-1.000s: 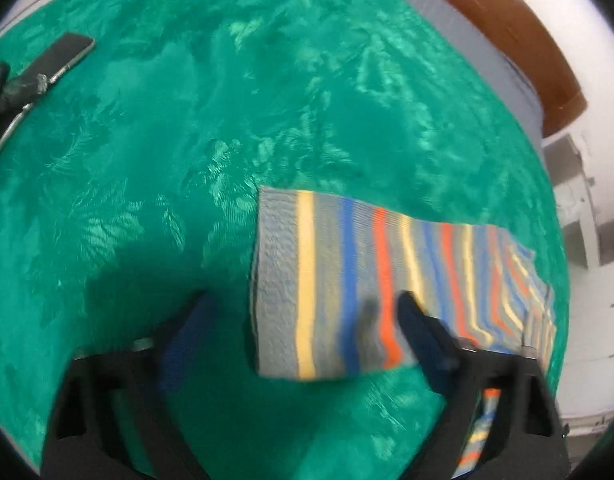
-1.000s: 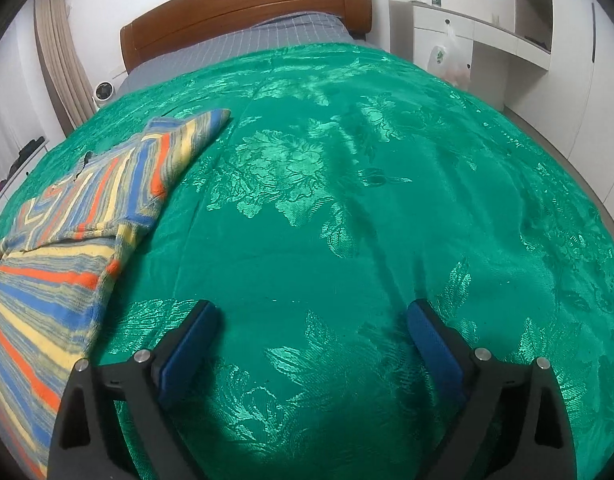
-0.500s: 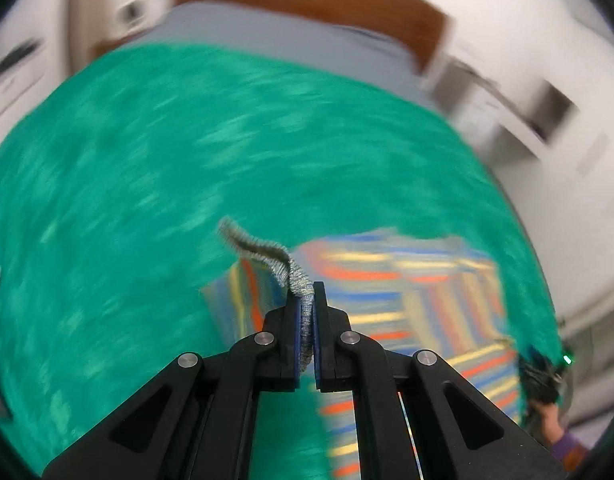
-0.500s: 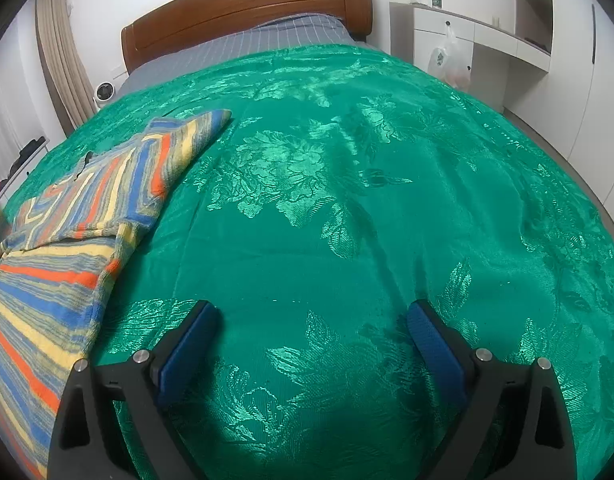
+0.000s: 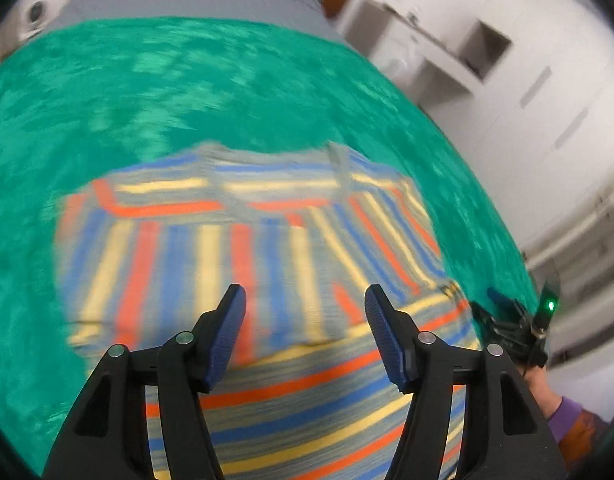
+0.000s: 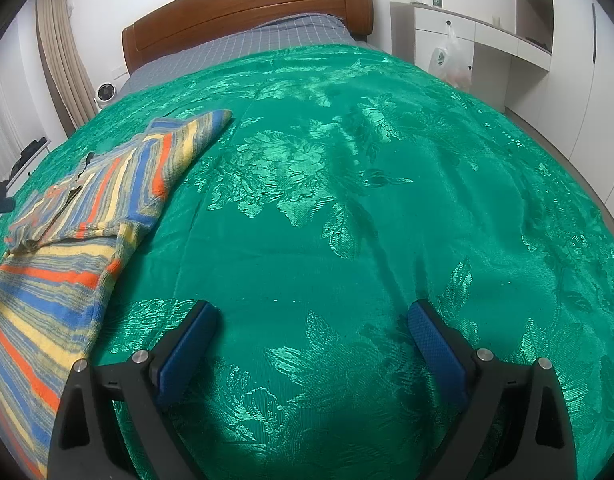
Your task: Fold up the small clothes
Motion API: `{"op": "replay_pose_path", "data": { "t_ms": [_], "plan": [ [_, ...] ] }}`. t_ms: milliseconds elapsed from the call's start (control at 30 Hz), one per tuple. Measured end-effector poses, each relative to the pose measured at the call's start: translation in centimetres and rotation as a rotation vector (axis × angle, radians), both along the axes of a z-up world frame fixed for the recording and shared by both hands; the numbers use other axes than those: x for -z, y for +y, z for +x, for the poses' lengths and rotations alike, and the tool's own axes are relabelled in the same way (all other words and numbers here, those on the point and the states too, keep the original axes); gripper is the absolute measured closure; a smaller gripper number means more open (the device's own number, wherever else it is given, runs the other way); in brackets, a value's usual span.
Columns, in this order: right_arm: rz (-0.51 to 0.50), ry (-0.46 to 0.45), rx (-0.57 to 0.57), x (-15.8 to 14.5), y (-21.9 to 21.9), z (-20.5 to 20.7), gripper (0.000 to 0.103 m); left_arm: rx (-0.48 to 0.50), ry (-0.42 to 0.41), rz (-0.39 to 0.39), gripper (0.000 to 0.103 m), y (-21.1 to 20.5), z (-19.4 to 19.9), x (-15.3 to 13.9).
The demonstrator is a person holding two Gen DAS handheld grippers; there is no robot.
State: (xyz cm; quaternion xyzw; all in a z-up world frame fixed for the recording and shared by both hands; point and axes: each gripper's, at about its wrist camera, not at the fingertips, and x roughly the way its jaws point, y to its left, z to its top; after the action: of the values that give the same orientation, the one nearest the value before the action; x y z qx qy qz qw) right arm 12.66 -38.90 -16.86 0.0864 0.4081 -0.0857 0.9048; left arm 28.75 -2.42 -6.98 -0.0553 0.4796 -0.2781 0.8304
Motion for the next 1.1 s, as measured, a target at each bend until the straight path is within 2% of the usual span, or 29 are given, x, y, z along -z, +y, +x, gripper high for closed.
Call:
{"op": "replay_pose_path", "data": {
  "t_ms": [67,100,167,233,267,333,400,467,567,733,800,867,900,967,1033,1100],
  "plan": [
    [0.002,-0.002,-0.005,0.1,0.0,0.1,0.005,-0.097,-0.010,0.016,0.028,2.8,1.4,0.2],
    [0.002,-0.003,-0.007,0.1,0.0,0.1,0.005,-0.165,-0.001,0.037,0.028,4.9,2.2,0.6],
    [0.003,-0.003,-0.010,0.2,0.0,0.2,0.004,-0.237,0.030,0.071,0.028,7.2,3.1,1.8],
    [0.002,-0.003,-0.010,0.2,0.0,0.2,0.004,-0.252,0.041,0.133,0.029,8.0,3.4,3.8],
    [0.001,-0.003,-0.010,0.2,0.1,0.3,0.004,-0.241,0.042,0.219,0.029,8.0,3.0,5.5],
    [0.000,-0.001,-0.011,0.2,0.1,0.3,0.004,-0.220,0.047,0.318,0.026,8.1,2.0,7.3],
    [0.000,0.000,-0.011,0.2,0.2,0.4,0.004,-0.231,0.008,0.316,0.023,8.9,0.2,7.7],
    [0.000,0.000,-0.011,0.2,0.2,0.4,0.004,-0.251,0.007,0.314,0.018,9.9,-0.9,7.7],
    [0.000,0.000,-0.011,0.2,0.1,0.4,0.004,-0.267,0.006,0.316,0.020,11.5,-2.5,7.5],
    [-0.003,0.001,-0.010,0.2,0.2,0.4,0.004,-0.259,-0.052,0.248,0.019,12.4,-3.5,5.1],
    [-0.005,0.009,-0.009,0.2,0.3,0.4,0.004,-0.243,-0.070,0.260,0.021,11.3,-2.9,4.9],
    [-0.004,0.068,-0.025,-0.4,0.4,1.2,0.004,-0.220,-0.078,0.291,0.023,10.8,-2.6,5.1],
    [-0.007,0.106,-0.034,-0.9,0.5,1.6,0.005,-0.212,-0.082,0.311,0.023,10.9,-2.8,5.4],
    [0.023,0.176,-0.090,-2.8,1.7,2.9,0.016,-0.232,-0.090,0.324,0.023,11.9,-3.3,5.9],
    [0.054,0.177,-0.169,-5.2,3.9,4.2,0.018,-0.287,-0.097,0.296,0.023,13.7,-4.2,6.9],
    [0.121,0.161,-0.310,-8.7,8.7,6.9,0.018,-0.349,-0.114,0.248,0.022,15.6,-5.2,7.9]
  ]
}}
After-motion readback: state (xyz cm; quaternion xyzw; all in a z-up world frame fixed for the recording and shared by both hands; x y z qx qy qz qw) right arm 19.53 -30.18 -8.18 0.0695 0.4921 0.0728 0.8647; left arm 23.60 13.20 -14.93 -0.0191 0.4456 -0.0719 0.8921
